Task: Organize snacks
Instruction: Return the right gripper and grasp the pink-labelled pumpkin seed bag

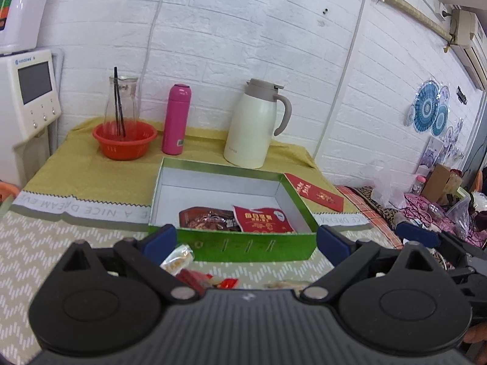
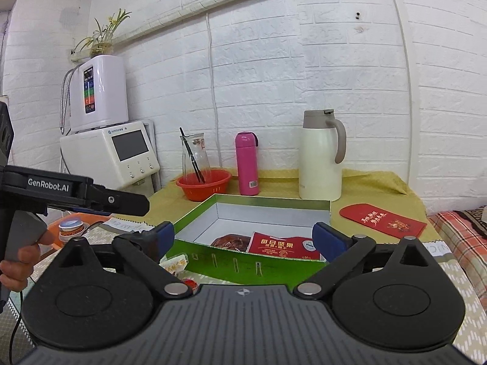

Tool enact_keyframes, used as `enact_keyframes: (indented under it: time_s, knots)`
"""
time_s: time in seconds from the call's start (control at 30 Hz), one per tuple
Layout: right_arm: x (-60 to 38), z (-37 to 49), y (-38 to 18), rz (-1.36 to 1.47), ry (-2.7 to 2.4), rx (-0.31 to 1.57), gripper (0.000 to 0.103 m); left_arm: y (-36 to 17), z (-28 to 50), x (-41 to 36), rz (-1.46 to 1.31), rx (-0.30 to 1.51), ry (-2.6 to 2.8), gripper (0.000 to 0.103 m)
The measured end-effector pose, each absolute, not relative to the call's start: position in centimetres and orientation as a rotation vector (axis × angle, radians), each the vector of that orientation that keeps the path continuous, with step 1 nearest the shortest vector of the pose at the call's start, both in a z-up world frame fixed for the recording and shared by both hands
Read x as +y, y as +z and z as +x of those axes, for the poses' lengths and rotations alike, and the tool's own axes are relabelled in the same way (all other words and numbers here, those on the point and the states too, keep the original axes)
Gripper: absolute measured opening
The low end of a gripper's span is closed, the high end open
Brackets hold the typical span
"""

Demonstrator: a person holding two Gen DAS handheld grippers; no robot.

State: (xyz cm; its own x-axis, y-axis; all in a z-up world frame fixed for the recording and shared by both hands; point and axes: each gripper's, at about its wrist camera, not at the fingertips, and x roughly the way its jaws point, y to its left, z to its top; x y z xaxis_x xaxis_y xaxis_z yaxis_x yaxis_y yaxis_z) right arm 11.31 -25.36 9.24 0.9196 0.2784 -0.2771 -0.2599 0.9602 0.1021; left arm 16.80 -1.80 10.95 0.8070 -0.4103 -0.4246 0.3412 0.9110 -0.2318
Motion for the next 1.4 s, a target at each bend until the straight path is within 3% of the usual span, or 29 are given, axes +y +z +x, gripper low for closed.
enact_keyframes:
  time_s: [0.33, 0.8, 1.03, 1.27, 1.33, 1.4]
  knots:
    - [-25.6, 6.1, 3.9, 0.078, 0.214, 0.376, 0.103, 5.1, 9.8, -1.4, -0.126, 0.519, -0.438, 0.097]
    - [-24.6, 11.9, -2.1, -0.002, 0.129, 0.6, 0.1, 2.3, 7.5, 0.7, -0.146, 0.555, -0.403, 0.097]
    - [-23.4, 7.8, -1.9, -0.089, 0.316, 0.604, 0.098, 1.6, 8.1, -0.6, -0.164, 0.59, -0.519, 0.096]
    - [-21.0, 3.8, -1.8, -0.122, 0.431, 0.584, 0.103, 0.3, 9.1, -2.8, -0.136, 0.65, -0.599, 0.096]
    - [-21.0, 3.5, -1.9, -0.092, 0.405, 0.591, 0.103, 0.3, 10.0, -3.5, -0.11, 0.667, -0.637, 0.093]
    - [-21.2, 3.3, -2.1, -0.064, 0.368, 0.607, 0.103, 0.2, 11.4, -4.1, -0.108, 0.701, -0.669, 0.077]
